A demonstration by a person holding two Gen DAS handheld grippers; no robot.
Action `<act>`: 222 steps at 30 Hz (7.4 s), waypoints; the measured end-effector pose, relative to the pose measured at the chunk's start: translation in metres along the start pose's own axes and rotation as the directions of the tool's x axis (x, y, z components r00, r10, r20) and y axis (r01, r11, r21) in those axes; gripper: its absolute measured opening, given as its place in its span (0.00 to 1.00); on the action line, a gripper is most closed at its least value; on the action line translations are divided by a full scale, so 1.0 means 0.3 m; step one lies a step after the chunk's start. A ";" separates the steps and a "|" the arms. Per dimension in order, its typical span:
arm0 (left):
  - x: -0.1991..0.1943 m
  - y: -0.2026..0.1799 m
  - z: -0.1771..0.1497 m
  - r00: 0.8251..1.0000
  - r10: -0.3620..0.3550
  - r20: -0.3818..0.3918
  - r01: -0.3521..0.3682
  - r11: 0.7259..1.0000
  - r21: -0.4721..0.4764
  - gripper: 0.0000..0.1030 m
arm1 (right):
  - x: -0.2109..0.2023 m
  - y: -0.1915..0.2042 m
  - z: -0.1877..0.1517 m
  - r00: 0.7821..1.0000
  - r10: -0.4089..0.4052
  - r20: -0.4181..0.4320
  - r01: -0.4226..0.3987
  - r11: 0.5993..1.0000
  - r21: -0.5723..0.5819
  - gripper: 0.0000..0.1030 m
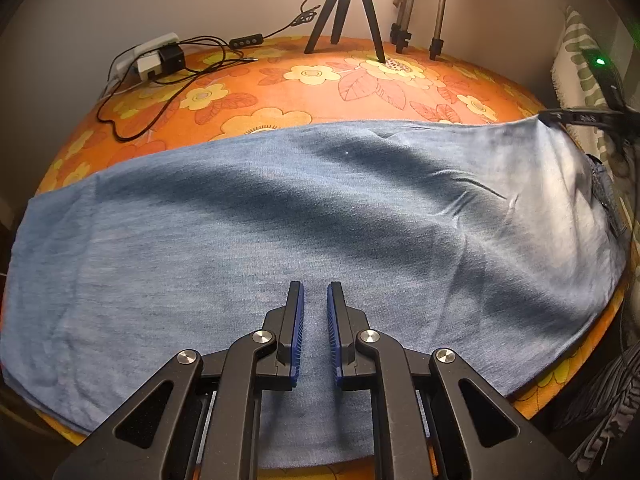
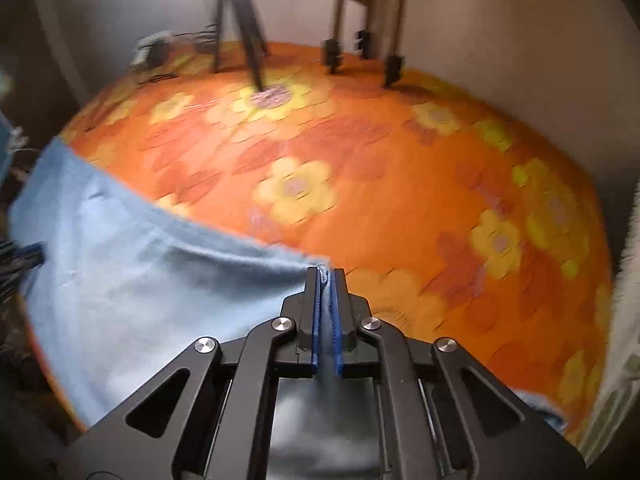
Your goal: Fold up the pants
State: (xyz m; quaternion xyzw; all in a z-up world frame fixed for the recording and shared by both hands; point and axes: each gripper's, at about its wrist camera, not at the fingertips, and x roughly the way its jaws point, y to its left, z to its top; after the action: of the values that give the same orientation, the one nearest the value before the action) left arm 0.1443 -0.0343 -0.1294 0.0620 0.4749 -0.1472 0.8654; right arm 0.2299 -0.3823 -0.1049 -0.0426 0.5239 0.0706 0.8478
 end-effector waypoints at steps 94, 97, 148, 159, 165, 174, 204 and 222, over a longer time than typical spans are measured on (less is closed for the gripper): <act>-0.314 1.146 -0.492 0.974 0.204 0.102 -0.017 0.513 -0.858 0.06 | 0.117 2.037 -0.071 0.897 0.400 -0.188 -0.412 0.602 -0.684 0.07; -0.342 1.169 -0.512 0.971 0.220 0.091 -0.029 0.487 -0.873 0.12 | 0.097 2.039 -0.062 0.893 0.411 -0.182 -0.416 0.601 -0.683 0.16; -0.296 1.101 -0.465 0.966 0.187 0.176 0.033 0.589 -0.807 0.12 | 0.098 1.919 0.137 0.812 0.569 -0.132 -0.568 0.719 -0.400 0.45; -0.340 0.933 -0.358 0.945 0.190 0.264 0.028 0.761 -0.648 0.11 | 0.186 1.944 0.480 0.755 0.626 -0.194 -0.651 0.750 -0.113 0.65; -0.344 0.896 -0.341 0.943 0.172 0.284 0.041 0.788 -0.615 0.11 | 0.287 2.120 0.523 0.786 0.554 -0.276 -0.604 0.782 -0.152 0.65; -0.349 0.824 -0.320 0.943 0.135 0.305 0.050 0.846 -0.531 0.11 | 0.361 2.229 0.527 0.822 0.460 -0.335 -0.540 0.816 -0.206 0.64; -0.417 0.282 -0.091 0.892 -0.103 0.440 0.235 0.938 -0.256 0.11 | -0.054 1.400 0.484 0.855 0.516 -0.050 -0.517 0.856 -0.006 0.06; -0.311 -0.418 0.126 0.818 -0.433 0.379 0.455 0.890 0.033 0.11 | -0.306 0.509 0.200 0.940 0.332 0.083 -0.341 0.926 0.161 0.06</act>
State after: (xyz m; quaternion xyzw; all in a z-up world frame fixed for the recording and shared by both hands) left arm 0.0883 -0.1444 -0.0264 -0.1051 0.3054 -0.3397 0.8833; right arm 0.2173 -0.2299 0.0043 0.1234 0.5042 0.1706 0.8375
